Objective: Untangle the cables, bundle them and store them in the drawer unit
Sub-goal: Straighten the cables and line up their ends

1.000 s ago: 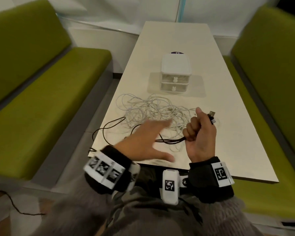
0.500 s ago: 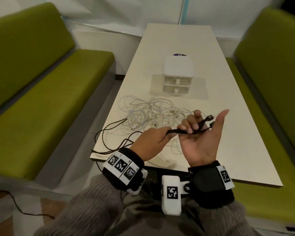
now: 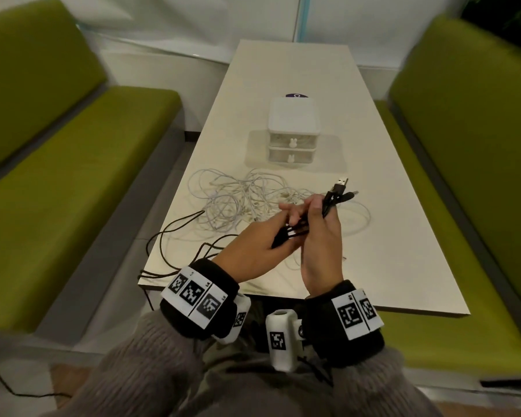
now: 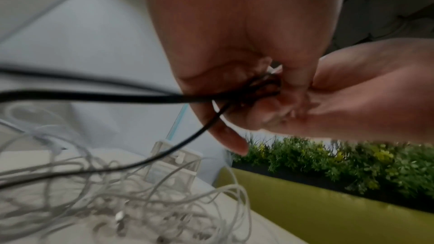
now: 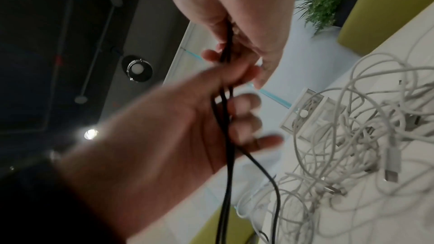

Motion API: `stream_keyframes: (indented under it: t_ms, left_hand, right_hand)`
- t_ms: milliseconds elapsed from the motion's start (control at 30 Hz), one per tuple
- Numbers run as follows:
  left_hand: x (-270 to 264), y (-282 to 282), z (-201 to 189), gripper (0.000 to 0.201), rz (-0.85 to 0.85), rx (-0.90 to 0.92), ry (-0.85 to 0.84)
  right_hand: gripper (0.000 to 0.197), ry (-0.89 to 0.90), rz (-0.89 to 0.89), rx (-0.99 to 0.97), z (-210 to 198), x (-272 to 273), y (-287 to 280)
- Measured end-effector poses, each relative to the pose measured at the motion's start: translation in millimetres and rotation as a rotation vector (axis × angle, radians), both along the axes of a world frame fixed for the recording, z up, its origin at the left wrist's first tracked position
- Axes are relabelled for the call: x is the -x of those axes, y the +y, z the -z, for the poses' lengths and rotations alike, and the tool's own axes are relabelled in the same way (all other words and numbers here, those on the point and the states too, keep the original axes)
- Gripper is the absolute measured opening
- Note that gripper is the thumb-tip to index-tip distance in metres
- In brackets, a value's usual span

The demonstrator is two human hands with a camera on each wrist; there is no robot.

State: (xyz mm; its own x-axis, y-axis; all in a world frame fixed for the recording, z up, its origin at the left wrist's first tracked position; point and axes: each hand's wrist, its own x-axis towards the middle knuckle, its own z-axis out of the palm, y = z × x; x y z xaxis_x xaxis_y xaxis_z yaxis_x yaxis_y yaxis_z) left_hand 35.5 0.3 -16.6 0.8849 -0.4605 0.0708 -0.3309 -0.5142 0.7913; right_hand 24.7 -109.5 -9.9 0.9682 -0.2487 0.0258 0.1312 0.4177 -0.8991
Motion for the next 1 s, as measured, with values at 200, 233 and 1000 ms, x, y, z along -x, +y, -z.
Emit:
stream_keyframes:
  t_ms: [200,233,1000]
  left_hand:
    - [-1.1,-11.2,-1.9,0.032,0.073,0.062,-0.102]
    - [-1.7,-9.3,-0.8,0.03,0.068,0.024,-0.145]
    - [0.6,-22.4,-3.8,0.027,-0.006,-0.283,-0.141]
  right_hand:
    - [0.016,0.041,-0.023,0.051,4.7,-0.1,-2.8]
    - [0.015,0.055,-0.021,0.002,4.5,-1.5,-6.7]
    - [0.027,-0.053,0.072,0.459,21.1,-5.0,-17.8]
